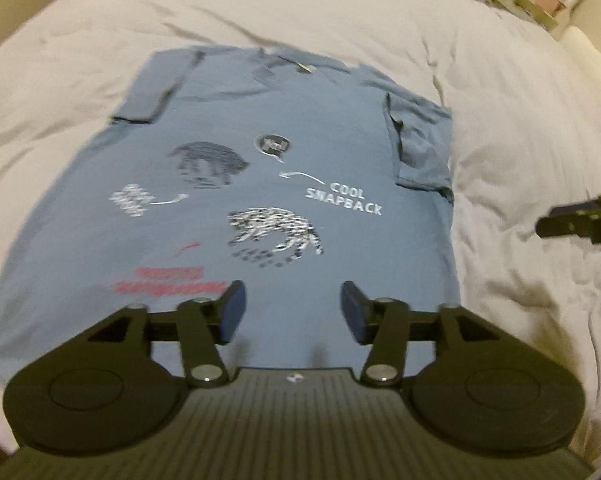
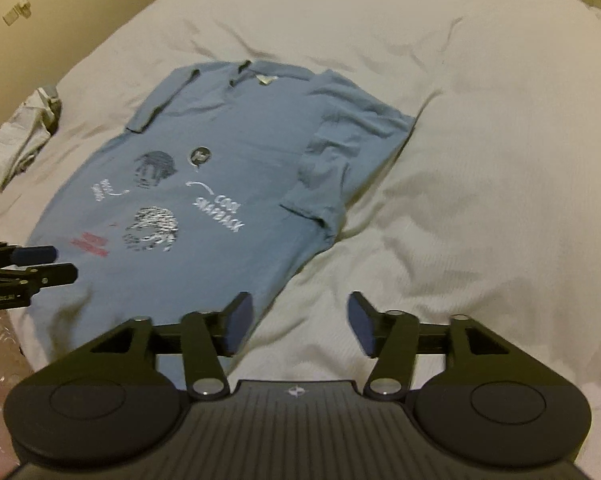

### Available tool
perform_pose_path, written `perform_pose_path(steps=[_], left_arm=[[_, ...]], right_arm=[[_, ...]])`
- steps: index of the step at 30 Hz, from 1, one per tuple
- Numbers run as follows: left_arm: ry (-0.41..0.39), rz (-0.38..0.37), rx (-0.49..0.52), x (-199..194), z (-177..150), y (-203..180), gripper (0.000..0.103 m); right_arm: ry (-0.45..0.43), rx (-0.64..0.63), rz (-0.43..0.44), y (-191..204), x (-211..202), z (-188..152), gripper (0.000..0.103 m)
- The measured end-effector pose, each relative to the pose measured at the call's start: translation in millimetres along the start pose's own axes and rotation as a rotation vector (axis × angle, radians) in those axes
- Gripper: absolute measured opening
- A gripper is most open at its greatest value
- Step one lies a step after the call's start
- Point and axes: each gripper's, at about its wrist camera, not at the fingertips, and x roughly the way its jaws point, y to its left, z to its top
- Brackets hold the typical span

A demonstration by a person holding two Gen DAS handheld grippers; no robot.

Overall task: Fold clothes
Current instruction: 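Smooth the blue T-shirt flat with both open grippers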

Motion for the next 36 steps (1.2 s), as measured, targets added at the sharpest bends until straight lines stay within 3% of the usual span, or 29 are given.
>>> perform_pose_path(steps=[4, 7, 8, 15, 23, 28, 36], left_arm=[[-0.021, 0.034, -0.029, -36.2, -15.4, 6.4, 0.081], [-0.030, 0.043, -0.045, -58.2, -28.9, 11.4, 0.098], [-0.035, 0.043, -0.044, -64.5, -33.6, 13.5, 0.102], [-0.038, -0.011, 0.045, -76.3, -44.7, 35.0, 0.102], [-0.050, -0.118, 0.232, -76.7, -37.2, 72.2, 0.102], [-0.046, -0.118, 0.256, -85.1, -41.0, 108.0, 0.102], [-0.011, -0.051, 0.255, -102.7, -73.7, 146.7, 0.102]], right_arm=[[-0.025, -0.010, -0.010, 17.7, -21.6, -6.8, 0.073], [-0.033, 0.012, -0.002, 29.6, -35.4, -11.8, 0.079], [-0.030, 0.022, -0.008, 34.0, -39.3, -13.8, 0.085], [0.049, 0.085, -0.080, 73.4, -53.5, -25.3, 0.088], [0.036, 0.183, -0.189, 127.4, -58.4, -43.0, 0.088], [0.039, 0.196, -0.205, 158.2, -57.0, -54.7, 0.088], [0.065, 0.169, -0.193, 179.8, -46.6, -78.2, 0.088]])
